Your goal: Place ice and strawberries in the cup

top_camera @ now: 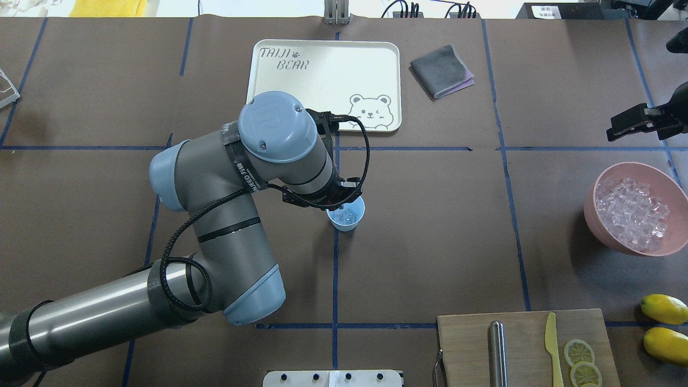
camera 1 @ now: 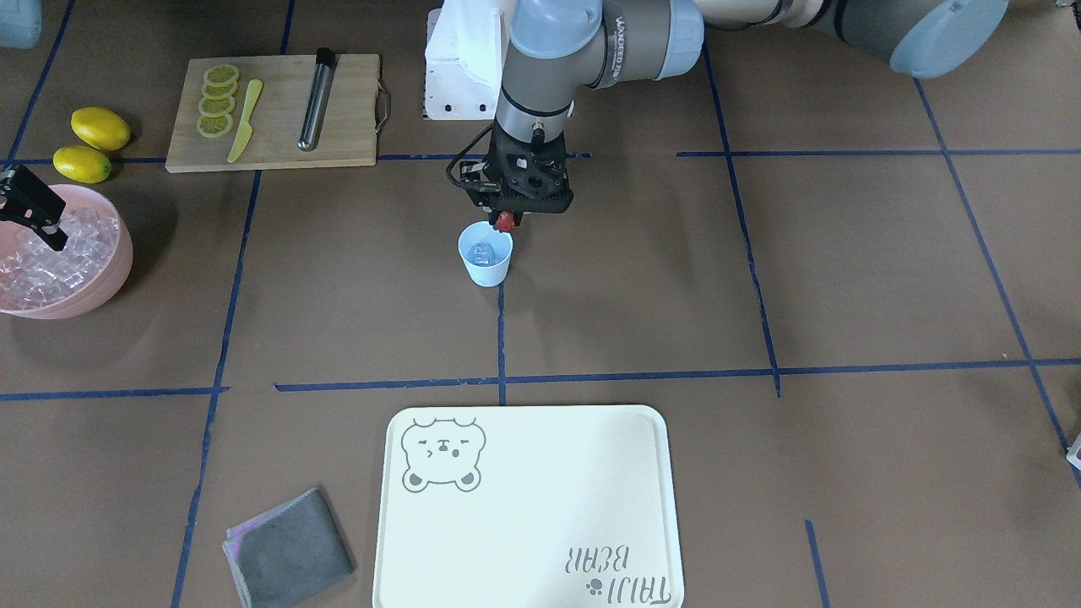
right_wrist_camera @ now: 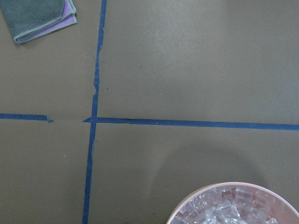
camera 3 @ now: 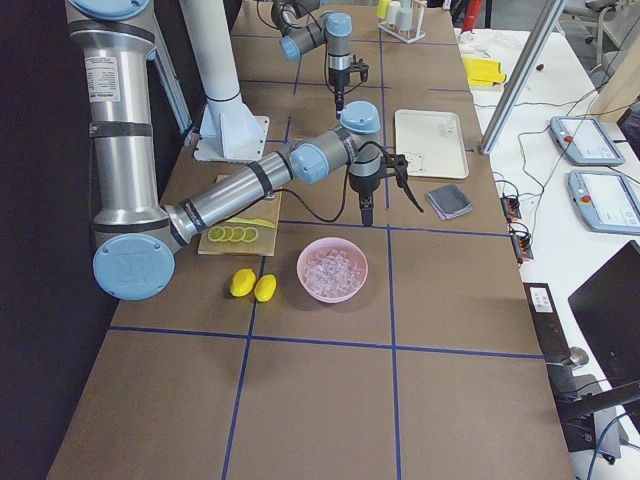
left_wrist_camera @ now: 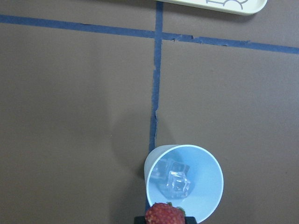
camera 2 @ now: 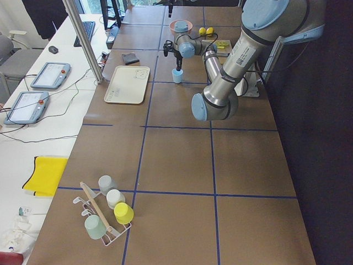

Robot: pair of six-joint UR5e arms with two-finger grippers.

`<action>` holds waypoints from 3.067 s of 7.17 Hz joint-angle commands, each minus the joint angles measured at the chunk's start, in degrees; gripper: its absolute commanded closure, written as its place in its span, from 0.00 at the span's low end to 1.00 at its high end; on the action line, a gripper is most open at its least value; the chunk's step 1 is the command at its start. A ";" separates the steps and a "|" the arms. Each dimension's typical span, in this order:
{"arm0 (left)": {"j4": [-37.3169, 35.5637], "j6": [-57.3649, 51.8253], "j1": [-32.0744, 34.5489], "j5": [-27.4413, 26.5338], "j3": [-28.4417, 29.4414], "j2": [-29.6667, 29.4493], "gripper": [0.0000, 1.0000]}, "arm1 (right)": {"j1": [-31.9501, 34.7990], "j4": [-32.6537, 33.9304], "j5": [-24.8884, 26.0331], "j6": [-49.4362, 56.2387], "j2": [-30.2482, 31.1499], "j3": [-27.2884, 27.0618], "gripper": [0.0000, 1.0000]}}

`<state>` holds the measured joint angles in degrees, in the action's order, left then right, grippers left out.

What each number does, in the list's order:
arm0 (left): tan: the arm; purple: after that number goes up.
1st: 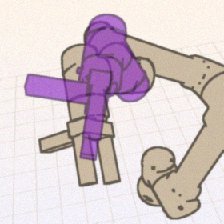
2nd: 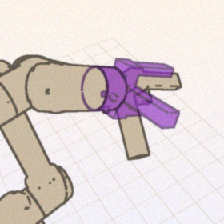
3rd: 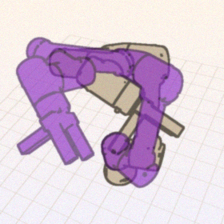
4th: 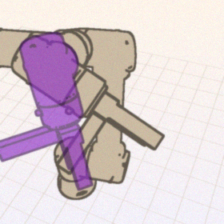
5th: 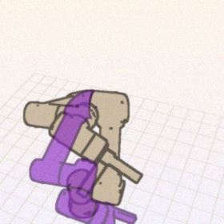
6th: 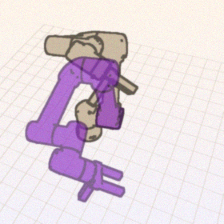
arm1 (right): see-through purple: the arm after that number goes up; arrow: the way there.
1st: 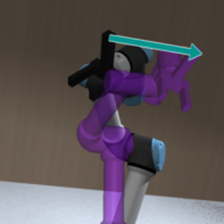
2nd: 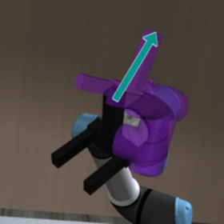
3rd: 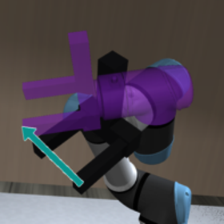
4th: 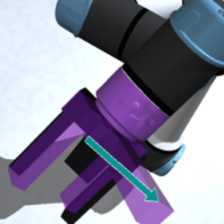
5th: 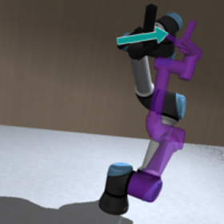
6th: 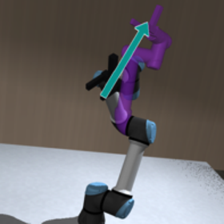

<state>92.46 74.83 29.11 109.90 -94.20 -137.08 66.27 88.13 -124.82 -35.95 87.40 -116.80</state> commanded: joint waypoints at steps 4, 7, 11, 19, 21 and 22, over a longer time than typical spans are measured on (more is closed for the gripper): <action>2.73 -0.39 -0.02 -1.18 2.71 -1.18 0.06 | 0.00 0.02 0.01 0.00 -0.04 -0.27 0.01; 1.59 -1.26 3.30 -1.01 -2.27 5.27 0.06 | 1.65 0.54 -0.08 0.96 -0.21 0.25 0.01; -6.82 -40.72 19.53 3.38 -23.38 36.65 0.06 | 16.58 0.64 -7.09 23.66 -1.52 13.39 0.01; -30.32 -87.62 62.12 25.36 -14.88 50.50 0.00 | 23.39 6.44 -9.48 48.25 -3.29 25.83 0.01; -29.71 -85.29 63.09 25.36 -14.62 49.63 0.00 | 22.33 6.35 -8.96 48.34 -3.46 25.83 0.01; -28.84 -85.38 63.00 25.36 -12.61 49.89 0.00 | 22.41 6.09 -8.95 48.25 -3.29 25.48 0.01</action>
<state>62.83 -10.93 92.03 135.19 -108.59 -87.27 88.88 94.45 -133.93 12.32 84.04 -91.05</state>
